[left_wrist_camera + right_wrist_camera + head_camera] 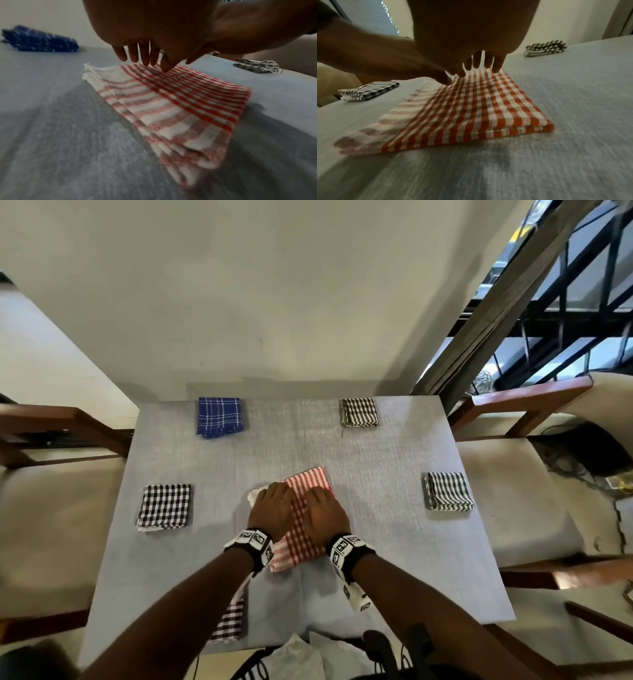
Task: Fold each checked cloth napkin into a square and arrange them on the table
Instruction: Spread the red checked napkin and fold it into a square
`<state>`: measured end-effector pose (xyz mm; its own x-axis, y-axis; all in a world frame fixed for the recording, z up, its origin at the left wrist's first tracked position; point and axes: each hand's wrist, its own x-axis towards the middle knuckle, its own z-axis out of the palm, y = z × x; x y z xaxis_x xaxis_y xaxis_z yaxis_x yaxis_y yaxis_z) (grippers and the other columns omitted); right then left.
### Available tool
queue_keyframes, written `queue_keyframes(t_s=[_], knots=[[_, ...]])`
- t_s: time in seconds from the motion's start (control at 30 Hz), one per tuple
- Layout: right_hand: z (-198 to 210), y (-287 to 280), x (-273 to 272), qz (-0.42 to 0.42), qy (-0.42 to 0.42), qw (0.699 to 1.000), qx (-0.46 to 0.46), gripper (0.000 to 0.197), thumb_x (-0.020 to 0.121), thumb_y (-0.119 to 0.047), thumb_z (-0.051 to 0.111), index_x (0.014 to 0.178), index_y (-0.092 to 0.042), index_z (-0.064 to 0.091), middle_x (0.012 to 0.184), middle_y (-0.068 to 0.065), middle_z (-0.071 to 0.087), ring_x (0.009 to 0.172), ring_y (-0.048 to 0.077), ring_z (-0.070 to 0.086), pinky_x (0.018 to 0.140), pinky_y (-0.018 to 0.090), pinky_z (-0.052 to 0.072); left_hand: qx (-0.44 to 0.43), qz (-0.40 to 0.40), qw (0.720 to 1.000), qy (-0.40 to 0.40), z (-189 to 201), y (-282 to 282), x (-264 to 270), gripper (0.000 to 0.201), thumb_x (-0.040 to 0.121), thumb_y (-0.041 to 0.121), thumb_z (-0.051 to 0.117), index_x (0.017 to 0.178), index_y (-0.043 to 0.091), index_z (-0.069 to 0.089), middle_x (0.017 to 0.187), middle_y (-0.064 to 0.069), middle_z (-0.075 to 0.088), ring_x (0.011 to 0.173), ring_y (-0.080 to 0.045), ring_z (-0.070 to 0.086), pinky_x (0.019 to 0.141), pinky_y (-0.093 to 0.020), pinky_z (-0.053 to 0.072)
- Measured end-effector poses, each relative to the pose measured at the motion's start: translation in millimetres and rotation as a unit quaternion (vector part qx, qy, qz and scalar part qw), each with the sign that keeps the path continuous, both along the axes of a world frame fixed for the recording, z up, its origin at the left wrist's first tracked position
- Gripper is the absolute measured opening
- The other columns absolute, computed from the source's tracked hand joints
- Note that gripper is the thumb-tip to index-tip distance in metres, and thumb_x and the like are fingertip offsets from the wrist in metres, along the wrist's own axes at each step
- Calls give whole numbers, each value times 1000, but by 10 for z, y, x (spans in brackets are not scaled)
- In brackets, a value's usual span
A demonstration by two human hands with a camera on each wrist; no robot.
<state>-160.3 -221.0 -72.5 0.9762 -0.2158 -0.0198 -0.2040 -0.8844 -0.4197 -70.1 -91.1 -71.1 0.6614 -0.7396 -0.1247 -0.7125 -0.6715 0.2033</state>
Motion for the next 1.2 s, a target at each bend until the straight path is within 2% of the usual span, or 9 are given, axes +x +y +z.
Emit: queue_keyframes(t_s=[0.13, 0.27, 0.43, 0.57, 0.67, 0.8, 0.93, 1.03, 1.2], knots=[[-280, -36, 128, 60, 41, 997, -33, 55, 98, -34, 36, 143, -5, 47, 148, 14, 47, 140, 30, 39, 118, 45, 28, 16, 21, 999, 46, -238, -75, -143, 53, 87, 31, 33, 128, 8, 57, 131, -12, 57, 123, -30, 53, 102, -45, 45], [-553, -144, -20, 50, 84, 995, -3, 62, 102, -40, 28, 156, -9, 18, 163, 8, 10, 152, 21, 5, 123, 39, 3, 31, -32, 998, 54, -402, -18, -65, 58, 89, 37, 36, 140, 12, 48, 147, -9, 45, 137, -27, 41, 111, -47, 34], [-638, -273, -328, 30, 88, 995, -20, 63, 101, -37, 35, 155, -7, 21, 162, 9, 12, 151, 24, 16, 121, 39, 6, 19, -75, 995, 65, -486, -27, -170, 60, 95, 38, 32, 149, 12, 31, 156, -9, 28, 145, -24, 24, 117, -46, 23], [-451, -252, -81, 18, 56, 998, 11, 65, 101, -32, 36, 157, -12, 10, 164, 3, 0, 152, 18, -2, 123, 36, -5, -24, 8, 998, 65, -490, -123, -245, 57, 99, 33, 28, 151, 11, 22, 158, -7, 18, 147, -21, 17, 121, -38, 10], [-341, -196, 209, 60, 41, 997, 39, 64, 100, -24, 38, 156, -12, 10, 162, -1, -2, 151, 12, -7, 124, 35, -1, -36, 48, 995, 74, -490, -193, -155, 57, 99, 31, 25, 151, 8, 20, 158, -6, 15, 148, -19, 14, 120, -34, 3], [-446, -184, 299, 84, 79, 991, 69, 66, 100, -27, 33, 158, -14, 5, 165, 0, -3, 151, 11, -9, 123, 42, 10, -25, 37, 997, 68, -534, -177, -62, 59, 98, 30, 24, 152, 8, 15, 160, -7, 10, 149, -20, 11, 120, -34, 5], [-547, -323, 161, 68, 82, 994, -14, 70, 100, -43, 30, 158, -14, 5, 166, 3, -4, 152, 16, -10, 124, 44, 3, 8, 34, 998, 51, -554, -47, -30, 67, 96, 38, 32, 153, 9, 12, 161, -8, 4, 149, -22, 7, 121, -40, 9], [-567, -509, 91, -8, 87, 996, -23, 71, 99, -40, 34, 158, -14, 4, 166, 3, -4, 152, 18, -9, 123, 46, 2, 24, 80, 995, 56, -522, 36, 0, 76, 95, 52, 32, 153, 7, 12, 161, -11, 6, 150, -23, 4, 121, -44, 13], [-542, -540, 75, -35, 97, 994, -26, 71, 98, -36, 36, 157, -9, 9, 165, 7, 0, 152, 22, -5, 121, 50, 7, 56, 87, 992, 68, -470, 0, -9, 75, 94, 51, 29, 153, 6, 15, 161, -13, 8, 149, -25, 7, 119, -44, 12]])
